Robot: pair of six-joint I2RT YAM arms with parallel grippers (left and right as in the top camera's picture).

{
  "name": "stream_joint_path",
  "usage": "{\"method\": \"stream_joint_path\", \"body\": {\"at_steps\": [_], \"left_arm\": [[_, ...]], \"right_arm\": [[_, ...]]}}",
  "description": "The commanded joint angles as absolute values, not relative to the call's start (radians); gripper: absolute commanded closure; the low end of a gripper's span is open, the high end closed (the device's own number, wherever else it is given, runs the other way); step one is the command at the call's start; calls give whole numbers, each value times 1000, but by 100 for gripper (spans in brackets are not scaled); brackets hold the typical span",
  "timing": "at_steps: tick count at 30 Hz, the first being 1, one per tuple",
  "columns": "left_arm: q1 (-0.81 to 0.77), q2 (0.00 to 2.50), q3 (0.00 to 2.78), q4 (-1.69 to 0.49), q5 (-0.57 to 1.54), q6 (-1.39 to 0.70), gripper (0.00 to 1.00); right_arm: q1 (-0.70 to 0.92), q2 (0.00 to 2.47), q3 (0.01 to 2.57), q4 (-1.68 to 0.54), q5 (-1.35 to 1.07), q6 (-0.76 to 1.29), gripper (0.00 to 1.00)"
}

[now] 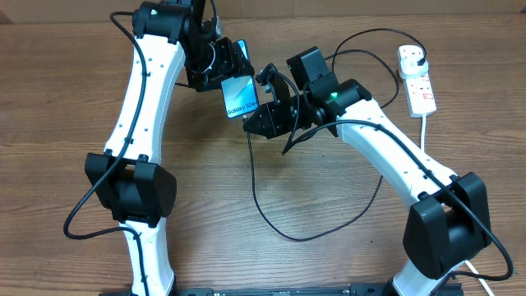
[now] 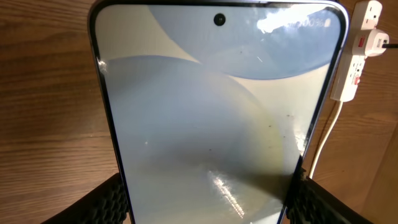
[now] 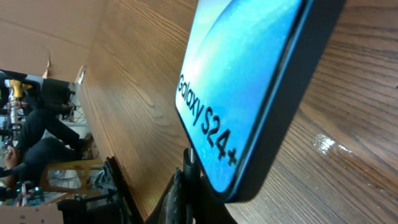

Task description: Plug charger to phone and switch on socket

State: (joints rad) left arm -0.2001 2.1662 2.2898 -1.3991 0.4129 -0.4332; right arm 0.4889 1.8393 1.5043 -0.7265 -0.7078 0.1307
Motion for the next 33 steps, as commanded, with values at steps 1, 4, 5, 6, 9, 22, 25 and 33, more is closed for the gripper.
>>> {"method": "stream_joint_path", "body": {"at_steps": [1,4,5,6,9,22,25,33], "left_arm": [[-194,2129,2328,-1409,446,-387,96],[-194,2129,2328,-1414,446,-372,96],[-193,2129,2328,-1414,446,-372,96],[-192,2129,2328,-1414,446,-373,96],[-192,2129,2327,-1413,447,-373,96],[-190,2129,2328,-1406,477,-373,96],[-190,2129,2327,-1406,482,-373,96],[-190,2129,2328,-1406,491,-373,96]], "right_arm": [[491,1843,1498,-716,-686,122,96],[491,1843,1498,-714,-677,122,96],[491,1843,1497,-715,-677,122,96],[491,1843,1497,-715,-677,122,96],[491,1843,1498,-715,-678,123,96],[493,1843,1498,-712,-678,123,96],[493,1843,1498,-712,-678,123,96],[493,1843,1498,-708,-678,126,96]]}}
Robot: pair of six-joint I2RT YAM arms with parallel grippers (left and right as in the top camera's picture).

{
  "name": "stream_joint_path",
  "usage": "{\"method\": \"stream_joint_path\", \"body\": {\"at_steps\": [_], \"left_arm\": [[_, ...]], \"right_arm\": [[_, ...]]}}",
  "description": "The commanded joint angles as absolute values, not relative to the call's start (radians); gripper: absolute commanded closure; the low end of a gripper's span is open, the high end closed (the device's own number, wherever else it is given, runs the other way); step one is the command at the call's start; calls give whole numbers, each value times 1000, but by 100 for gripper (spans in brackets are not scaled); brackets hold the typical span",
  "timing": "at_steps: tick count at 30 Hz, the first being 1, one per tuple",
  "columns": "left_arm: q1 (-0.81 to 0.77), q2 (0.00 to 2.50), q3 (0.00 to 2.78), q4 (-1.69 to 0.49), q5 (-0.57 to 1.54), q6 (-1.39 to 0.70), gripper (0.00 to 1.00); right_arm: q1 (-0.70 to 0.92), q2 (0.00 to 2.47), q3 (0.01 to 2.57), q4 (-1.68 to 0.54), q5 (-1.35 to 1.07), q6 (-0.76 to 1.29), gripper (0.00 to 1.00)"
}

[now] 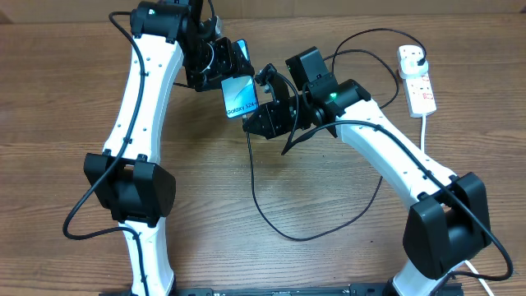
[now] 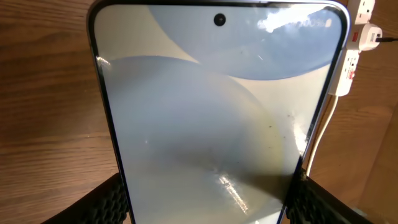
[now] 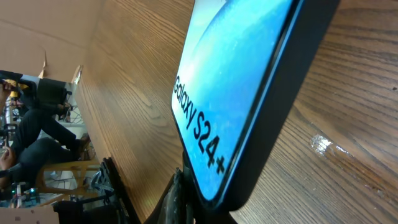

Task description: Plug charger to phone and switch on socket

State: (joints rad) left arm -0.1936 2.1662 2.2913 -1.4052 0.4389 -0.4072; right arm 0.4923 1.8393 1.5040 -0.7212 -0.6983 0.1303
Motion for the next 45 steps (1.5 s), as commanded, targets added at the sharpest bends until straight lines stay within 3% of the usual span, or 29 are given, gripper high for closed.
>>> {"method": "stream_joint_path", "body": {"at_steps": [1,45], "left_arm": [[-190,2129,2328,-1406,491,-373,96],[-189,2129,2328,-1429,488,-336,96]], "right_arm": [[493,1843,1498,-707,-678,126,96],[488,1843,1498,-665,-625,153,96]]}}
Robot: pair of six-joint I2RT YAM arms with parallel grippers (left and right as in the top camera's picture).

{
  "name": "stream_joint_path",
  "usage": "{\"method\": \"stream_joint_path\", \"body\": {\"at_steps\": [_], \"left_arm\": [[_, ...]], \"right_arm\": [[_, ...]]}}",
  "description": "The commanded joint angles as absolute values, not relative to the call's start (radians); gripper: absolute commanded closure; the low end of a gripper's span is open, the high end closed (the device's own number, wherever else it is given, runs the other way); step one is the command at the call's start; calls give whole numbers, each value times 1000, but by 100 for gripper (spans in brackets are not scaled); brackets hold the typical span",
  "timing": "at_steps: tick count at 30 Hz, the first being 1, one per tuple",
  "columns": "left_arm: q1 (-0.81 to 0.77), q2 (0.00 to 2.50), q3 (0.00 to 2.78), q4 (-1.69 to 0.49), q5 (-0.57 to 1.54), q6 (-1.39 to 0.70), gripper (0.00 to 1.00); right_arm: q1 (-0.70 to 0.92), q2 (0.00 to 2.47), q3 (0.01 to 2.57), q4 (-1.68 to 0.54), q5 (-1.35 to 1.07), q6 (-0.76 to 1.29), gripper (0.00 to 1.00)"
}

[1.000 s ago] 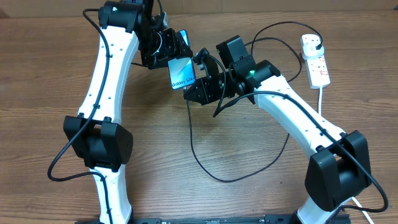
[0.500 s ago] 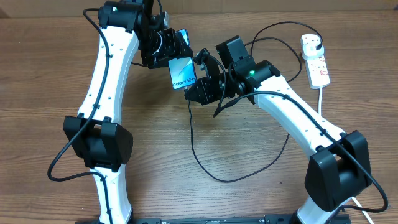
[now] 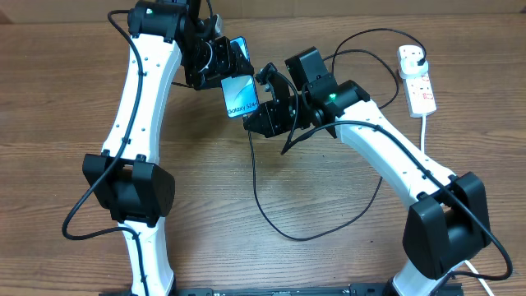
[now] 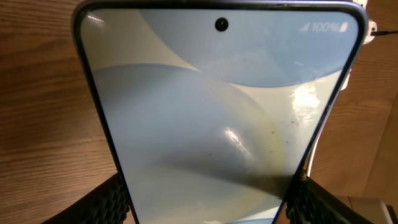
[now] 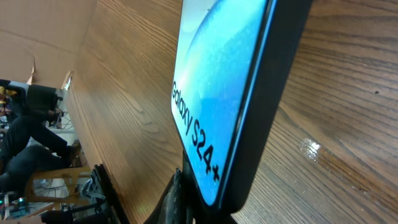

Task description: Plug charger to phone and switch on socket

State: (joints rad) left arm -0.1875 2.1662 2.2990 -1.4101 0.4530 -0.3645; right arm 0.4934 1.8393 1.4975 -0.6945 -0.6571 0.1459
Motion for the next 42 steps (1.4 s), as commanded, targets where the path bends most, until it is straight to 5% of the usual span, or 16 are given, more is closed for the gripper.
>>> {"method": "stream_joint_path", "body": {"at_steps": [1,18,25,42], "left_arm": [[-189,2129,2327,-1429,488,-336,96],[-190,2129,2327,-1439,488,-332,96],[-189,2129,2327,-1439,479,-332,96],[-190,2138,2325,-1489,281,-332,96]], "right_arm": [[488,1843,1498,-662,-625,153,96],[488,1843,1498,-633,-624,157,96],[488,1843,1498,-645,-602,156,47],[381,1842,1500,-706,-599,157,32]]}}
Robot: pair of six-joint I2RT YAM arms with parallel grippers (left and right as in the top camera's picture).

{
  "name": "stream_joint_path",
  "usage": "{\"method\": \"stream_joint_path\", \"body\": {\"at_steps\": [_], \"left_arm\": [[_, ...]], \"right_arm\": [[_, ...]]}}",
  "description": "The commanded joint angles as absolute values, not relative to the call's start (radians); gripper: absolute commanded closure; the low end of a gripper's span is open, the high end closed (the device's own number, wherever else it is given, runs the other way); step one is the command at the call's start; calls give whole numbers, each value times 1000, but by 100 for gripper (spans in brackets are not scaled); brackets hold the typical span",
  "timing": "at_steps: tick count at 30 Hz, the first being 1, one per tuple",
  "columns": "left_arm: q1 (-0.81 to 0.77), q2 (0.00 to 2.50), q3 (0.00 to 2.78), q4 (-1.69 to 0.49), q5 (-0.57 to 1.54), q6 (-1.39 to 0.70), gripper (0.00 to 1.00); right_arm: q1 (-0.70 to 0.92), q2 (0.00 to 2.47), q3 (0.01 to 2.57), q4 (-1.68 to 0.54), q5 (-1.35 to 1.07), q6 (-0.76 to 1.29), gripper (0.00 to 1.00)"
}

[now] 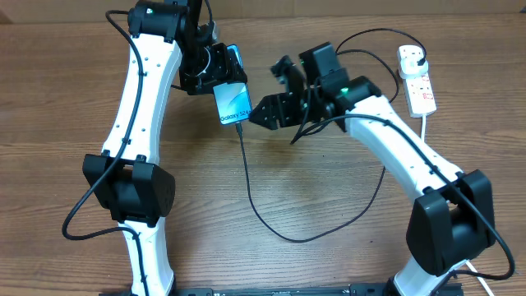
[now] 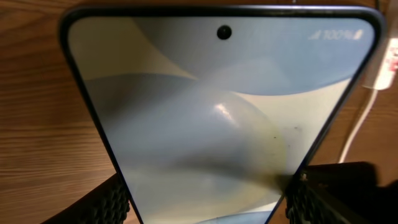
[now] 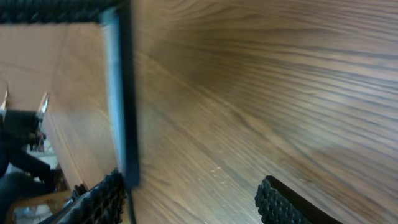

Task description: Plug charger to phone and switch on socket

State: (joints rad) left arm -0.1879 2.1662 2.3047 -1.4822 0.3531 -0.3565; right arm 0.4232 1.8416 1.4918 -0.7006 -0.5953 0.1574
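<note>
The phone (image 1: 233,100), its screen lit, is held off the table with my left gripper (image 1: 222,80) shut on it. In the left wrist view the phone (image 2: 217,118) fills the frame between my left gripper's (image 2: 209,202) pads. The black charger cable (image 1: 251,193) hangs from the phone's lower end, its plug (image 1: 239,126) seated there. My right gripper (image 1: 265,112) stands open just right of the phone, holding nothing. In the right wrist view the right gripper (image 3: 186,199) is empty, with the phone's edge (image 3: 121,93) at the left. The white socket strip (image 1: 417,78) lies at the far right.
The cable loops across the middle of the wooden table (image 1: 345,247) and runs back up to the socket strip, where a charger is plugged in. A white lead (image 1: 425,131) trails from the strip toward the front. The strip (image 2: 390,59) shows at the left wrist view's right edge.
My right gripper was tight against the phone's lower end at the plug; now it is open and stands off to the right. The plug stays in the phone. The phone has shifted slightly left.
At all three earlier moments my left gripper held the phone up while my right gripper stayed at its lower end with the cable's plug, the phone tilting a little steeper each time. Now the right gripper has let go and the cable hangs from the phone.
</note>
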Motion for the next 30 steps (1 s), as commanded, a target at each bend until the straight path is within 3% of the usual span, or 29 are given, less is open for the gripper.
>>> {"method": "stream_joint_path", "body": {"at_steps": [1,4,18,30], "left_arm": [[-190,2140,2325,-1492,274,-332,96],[-191,2162,2323,-1504,258,-332,96],[-215,2339,2323,-1510,245,-320,96],[-216,2489,2323,-1502,112,-322,96]], "right_arm": [[368,1842,1500,-709,-605,157,31],[325,1842,1500,-729,-603,191,26],[279,1842,1499,-822,-513,213,25],[279,1842,1499,-822,-505,213,24]]}}
